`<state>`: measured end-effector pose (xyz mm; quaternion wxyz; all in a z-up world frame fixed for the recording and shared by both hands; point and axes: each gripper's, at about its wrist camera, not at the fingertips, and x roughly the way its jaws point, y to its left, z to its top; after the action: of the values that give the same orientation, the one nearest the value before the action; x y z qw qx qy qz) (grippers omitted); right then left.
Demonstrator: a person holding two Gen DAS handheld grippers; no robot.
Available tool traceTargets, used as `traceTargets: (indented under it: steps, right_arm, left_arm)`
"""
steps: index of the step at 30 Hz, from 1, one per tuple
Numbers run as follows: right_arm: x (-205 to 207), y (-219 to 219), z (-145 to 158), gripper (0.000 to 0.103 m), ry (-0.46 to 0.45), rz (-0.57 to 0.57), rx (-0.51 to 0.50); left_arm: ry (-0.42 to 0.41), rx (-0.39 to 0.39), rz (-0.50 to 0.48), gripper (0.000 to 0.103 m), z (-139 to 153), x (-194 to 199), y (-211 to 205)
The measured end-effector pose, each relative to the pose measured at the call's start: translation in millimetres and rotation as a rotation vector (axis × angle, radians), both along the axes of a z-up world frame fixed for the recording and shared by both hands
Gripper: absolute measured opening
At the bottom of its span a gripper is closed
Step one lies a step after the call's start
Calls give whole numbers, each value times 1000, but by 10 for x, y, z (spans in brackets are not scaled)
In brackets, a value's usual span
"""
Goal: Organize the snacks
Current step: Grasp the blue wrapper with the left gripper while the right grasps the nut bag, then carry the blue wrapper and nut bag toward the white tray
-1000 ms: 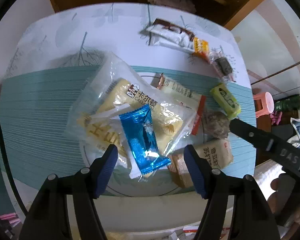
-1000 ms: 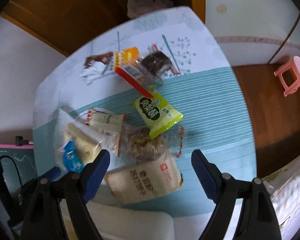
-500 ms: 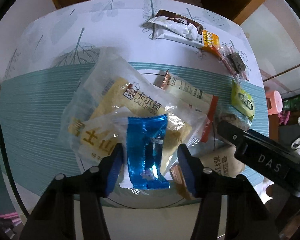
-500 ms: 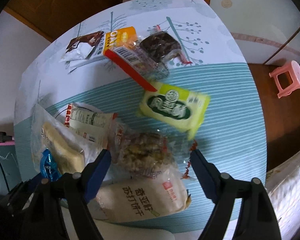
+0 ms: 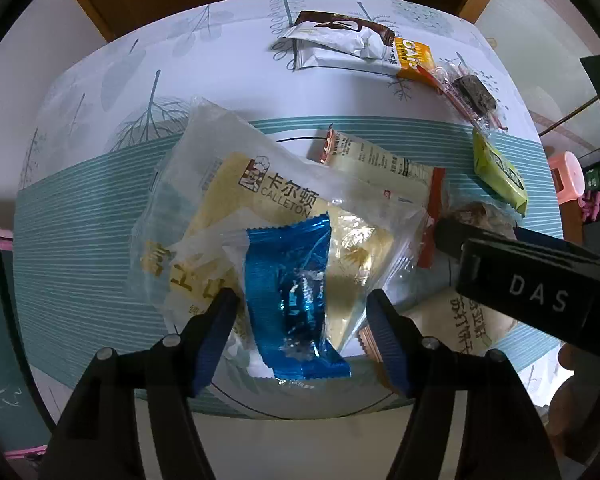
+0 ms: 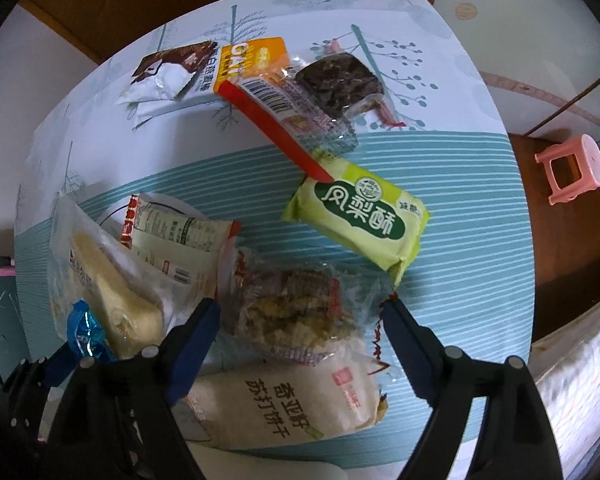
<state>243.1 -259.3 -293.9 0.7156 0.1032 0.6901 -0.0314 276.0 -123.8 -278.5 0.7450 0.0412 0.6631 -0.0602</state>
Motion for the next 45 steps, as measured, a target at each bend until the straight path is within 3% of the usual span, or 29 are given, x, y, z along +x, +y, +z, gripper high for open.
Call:
traceTargets:
  steps: [3,6,7,14,18,25,32,39,45]
  right_arm:
    - [33,19,-45,78,6,5,14]
    - [13,-3,-14,66,-4,-4,34]
    - [36,-20,-10,62,-10,-3,45]
    - [21,-27,45,58,-39,-11,87]
    - [-84,-81,189,58,-68,-32,124]
    - [-284,-67,774,58,-190,-20,193]
    - [-637,75,1492,58,-342,47,266]
    - [-1287,280,2159,58,-468,126,288]
    - [-1761,418,2507,59,-553,179,278]
  left_arm:
    - [-14,0,-16,56,12,7,5]
    - [-23,-62,-35,30,80,-25,7]
    - [-20,-74,-34,28,94,-27,7]
    - [-27,-152,24,27,141,-61,235]
    - [-64,-202,65,27,359,-71,422]
    - [-184,-236,70,27,971,-225,638]
    - [-318,-254,48,27,1678,-675,865]
    - [-388,-272,51,27,2097,-1190,1012]
    - [-432,-274,46,27,2312,-1621,1062]
